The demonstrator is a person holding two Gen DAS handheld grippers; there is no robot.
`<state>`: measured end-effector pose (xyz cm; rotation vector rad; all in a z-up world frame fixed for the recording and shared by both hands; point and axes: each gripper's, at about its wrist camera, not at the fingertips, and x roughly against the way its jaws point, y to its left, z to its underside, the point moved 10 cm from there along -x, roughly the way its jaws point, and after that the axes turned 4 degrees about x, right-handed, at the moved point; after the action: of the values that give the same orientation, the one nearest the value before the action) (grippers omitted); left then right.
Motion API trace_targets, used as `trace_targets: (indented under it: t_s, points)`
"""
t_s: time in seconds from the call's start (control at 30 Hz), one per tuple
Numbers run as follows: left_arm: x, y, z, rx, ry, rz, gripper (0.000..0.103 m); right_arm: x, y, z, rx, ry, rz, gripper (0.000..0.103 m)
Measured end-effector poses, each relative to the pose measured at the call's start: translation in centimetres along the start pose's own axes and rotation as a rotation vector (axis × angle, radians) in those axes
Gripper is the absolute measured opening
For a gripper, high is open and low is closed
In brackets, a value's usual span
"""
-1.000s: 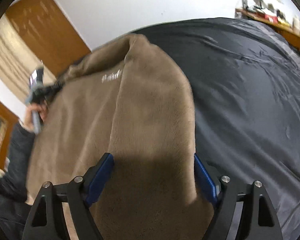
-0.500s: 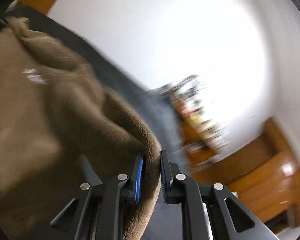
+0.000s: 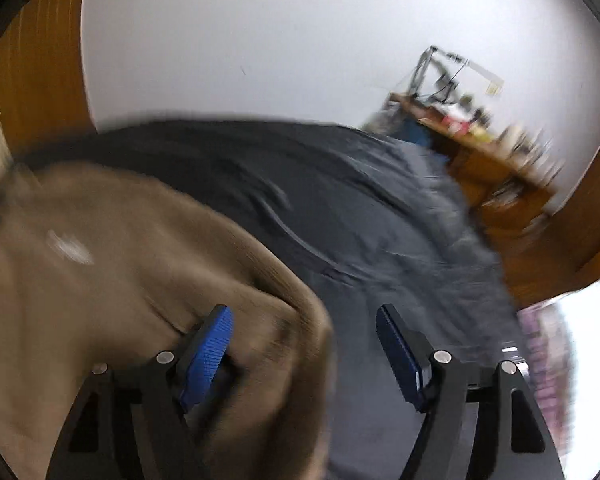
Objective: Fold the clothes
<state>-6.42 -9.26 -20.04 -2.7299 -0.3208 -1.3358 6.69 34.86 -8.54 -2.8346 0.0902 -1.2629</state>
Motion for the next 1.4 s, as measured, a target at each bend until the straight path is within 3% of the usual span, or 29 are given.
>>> trace_targets:
  t_s: [0.1,0.23,0.47,0.63,0.8,0.9,1.03,1.1,1.23,1.4]
  points:
    - [-0.1,-0.1,0.0,-0.004,-0.001,-0.005,0.06,0.5,1.9,-3.4,-0.078,-0.051,-0.13,0.076]
    - [-0.4,-0.4,0.1,-0.001,0.001,-0.005,0.06,-2.6,8.1,-7.9,-0.064,-0.034,-0.285,0.076]
    - [-0.5,-0.4,0.0,0.0,0.004,0.0,0.06,-11.5,18.2,-10.5,0.029,0.095,-0.399,0.076]
    - [-0.5,-0.4,0.0,-0.003,0.003,-0.002,0.06,-15.5,21.3,-8.6,0.118,0.162,-0.386,0.076]
    - [-0.5,-0.2,0.0,0.007,0.008,0.0,0.063,-12.0,25.2,-5.5,0.239,0.117,-0.549,0.076]
    - [-0.6,-0.1,0.0,0.017,0.013,0.007,0.064,-9.6,27.9,-2.0,0.391,0.119,-0.622,0.076]
    - [-0.5,-0.1,-0.1,0.021,0.015,0.012,0.064,-7.5,29.9,1.3,0.588,0.074,-0.584,0.078]
    - [-0.5,-0.1,-0.1,0.02,0.015,0.012,0.065,-6.9,30.1,2.2,0.627,0.066,-0.59,0.078]
    - [-0.5,0.0,0.0,0.017,0.014,0.011,0.065,-7.3,29.6,1.2,0.567,0.09,-0.642,0.078]
    - [-0.5,0.0,0.0,0.024,0.017,0.017,0.065,-8.5,27.9,-2.6,0.309,0.11,-0.732,0.078]
